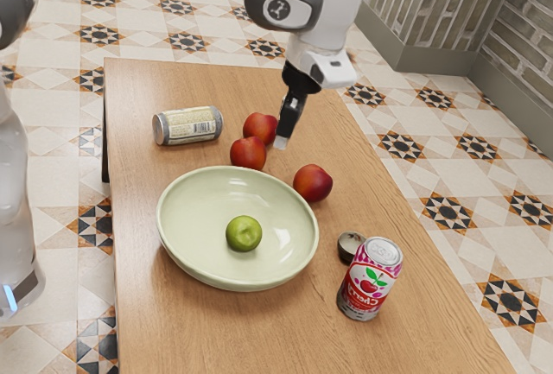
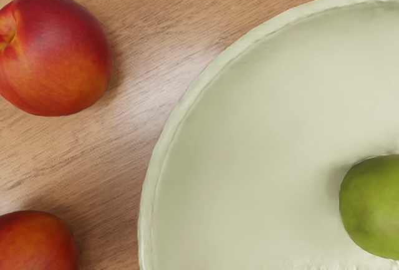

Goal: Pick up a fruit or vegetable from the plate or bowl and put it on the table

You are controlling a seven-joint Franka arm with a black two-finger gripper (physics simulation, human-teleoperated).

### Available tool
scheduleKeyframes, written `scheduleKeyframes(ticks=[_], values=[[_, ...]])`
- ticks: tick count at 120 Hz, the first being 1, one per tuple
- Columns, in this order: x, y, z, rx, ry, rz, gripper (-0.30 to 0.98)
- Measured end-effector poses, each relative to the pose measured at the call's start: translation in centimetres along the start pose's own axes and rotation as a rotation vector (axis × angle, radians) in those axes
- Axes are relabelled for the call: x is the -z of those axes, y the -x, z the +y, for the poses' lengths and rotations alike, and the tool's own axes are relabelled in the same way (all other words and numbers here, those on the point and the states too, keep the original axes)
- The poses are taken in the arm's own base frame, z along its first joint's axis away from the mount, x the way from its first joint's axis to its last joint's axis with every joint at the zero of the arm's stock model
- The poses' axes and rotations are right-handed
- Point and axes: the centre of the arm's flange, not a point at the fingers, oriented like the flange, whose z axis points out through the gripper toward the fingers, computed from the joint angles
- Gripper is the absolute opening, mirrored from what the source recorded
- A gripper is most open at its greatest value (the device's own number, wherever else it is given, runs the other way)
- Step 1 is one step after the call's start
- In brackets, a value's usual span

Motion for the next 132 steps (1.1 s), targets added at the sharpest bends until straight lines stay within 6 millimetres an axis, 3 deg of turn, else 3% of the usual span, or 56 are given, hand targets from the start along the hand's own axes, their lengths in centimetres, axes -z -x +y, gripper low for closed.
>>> scheduleKeyframes(ticks=[9,39,62,89,132], values=[[-1.0,0.7,3.0,-0.086,0.020,0.015,0.68],[-4.3,2.6,7.2,-0.217,0.105,0.078,0.68],[-6.3,2.7,10.3,-0.303,0.148,0.107,0.68],[-9.2,3.9,10.7,-0.345,0.151,0.095,0.68],[-10.6,3.8,10.6,-0.404,0.129,0.088,0.68]])
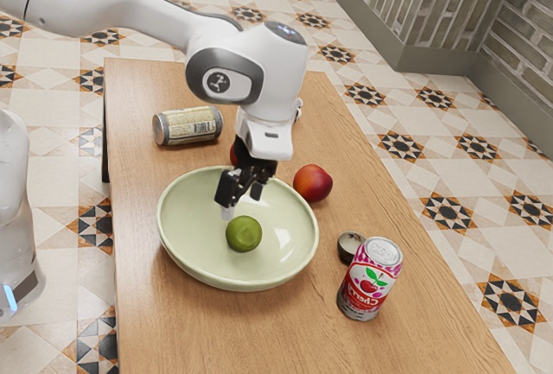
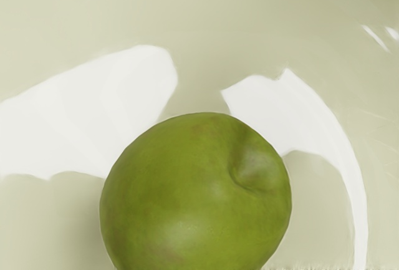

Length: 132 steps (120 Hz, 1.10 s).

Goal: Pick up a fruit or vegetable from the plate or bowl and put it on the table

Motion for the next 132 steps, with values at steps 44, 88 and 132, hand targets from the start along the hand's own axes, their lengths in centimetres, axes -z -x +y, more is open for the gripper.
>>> scheduleKeyframes(ticks=[44,88,132], values=[[-4.1,-1.5,-2.2,-0.016,0.051,-0.011,0.68],[-6.5,-2.4,-3.5,0.004,0.100,0.019,0.35],[4.9,-1.2,-2.3,0.048,-0.043,0.022,0.31]])
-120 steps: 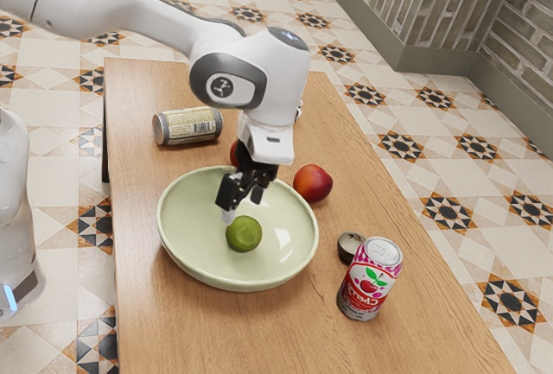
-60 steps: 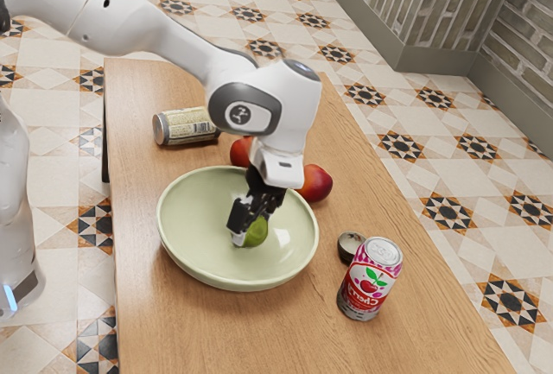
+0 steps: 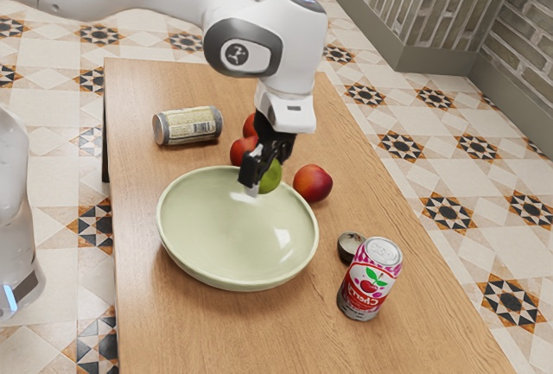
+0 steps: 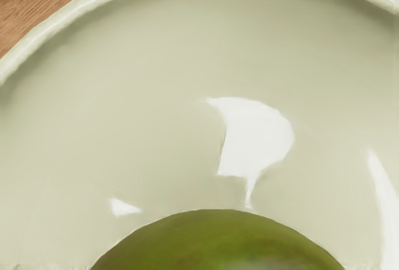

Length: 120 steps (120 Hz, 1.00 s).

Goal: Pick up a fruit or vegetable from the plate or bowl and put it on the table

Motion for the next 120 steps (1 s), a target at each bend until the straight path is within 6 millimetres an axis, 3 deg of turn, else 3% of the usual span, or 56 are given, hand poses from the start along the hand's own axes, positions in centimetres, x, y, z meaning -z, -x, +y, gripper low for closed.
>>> scheduleKeyframes(ticks=[11,17,42,59,68,76,89,109,120], values=[[0.4,-0.9,3.1,-0.027,-0.016,-0.041,0.31],[0.7,0.0,2.1,0.012,-0.010,-0.047,0.32],[6.2,12.1,-14.6,0.432,-0.048,-0.001,0.35],[8.9,18.5,-22.1,0.674,-0.105,-0.009,0.35],[8.6,21.7,-25.5,0.803,-0.114,-0.035,0.36],[8.0,23.2,-28.7,0.896,-0.130,-0.070,0.35],[5.0,25.5,-32.2,1.015,-0.127,-0.127,0.35],[2.1,29.5,-34.8,1.161,-0.109,-0.162,0.34],[-0.2,30.0,-35.9,1.205,-0.090,-0.189,0.35]])
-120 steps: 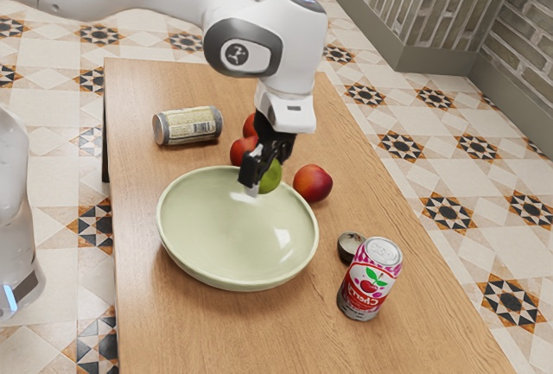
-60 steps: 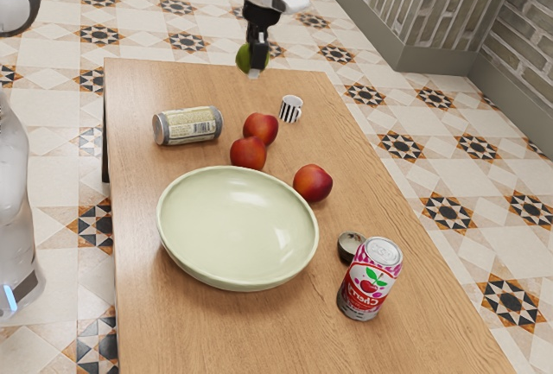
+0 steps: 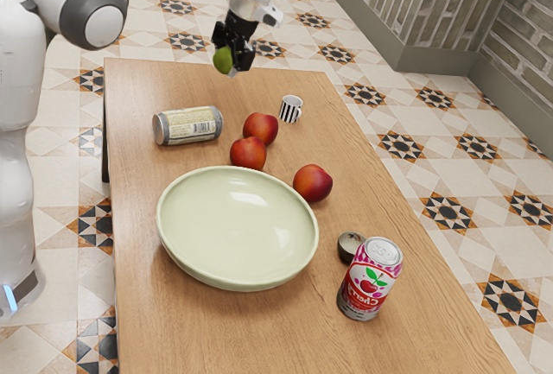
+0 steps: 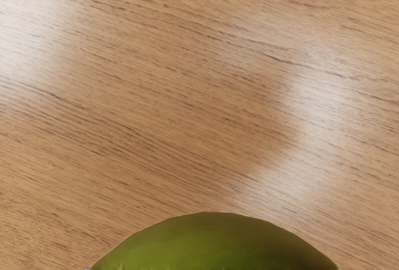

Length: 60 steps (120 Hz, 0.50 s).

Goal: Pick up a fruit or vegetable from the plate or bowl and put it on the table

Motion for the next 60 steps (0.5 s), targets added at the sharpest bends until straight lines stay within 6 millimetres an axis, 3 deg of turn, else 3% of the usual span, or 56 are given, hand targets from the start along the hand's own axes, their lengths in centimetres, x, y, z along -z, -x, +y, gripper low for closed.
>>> scheduleKeyframes(ticks=[22,60], values=[[-3.6,-2.2,-0.4,0.068,0.026,-0.006,0.34],[-3.4,-2.8,-0.6,0.133,0.052,0.042,0.63]])
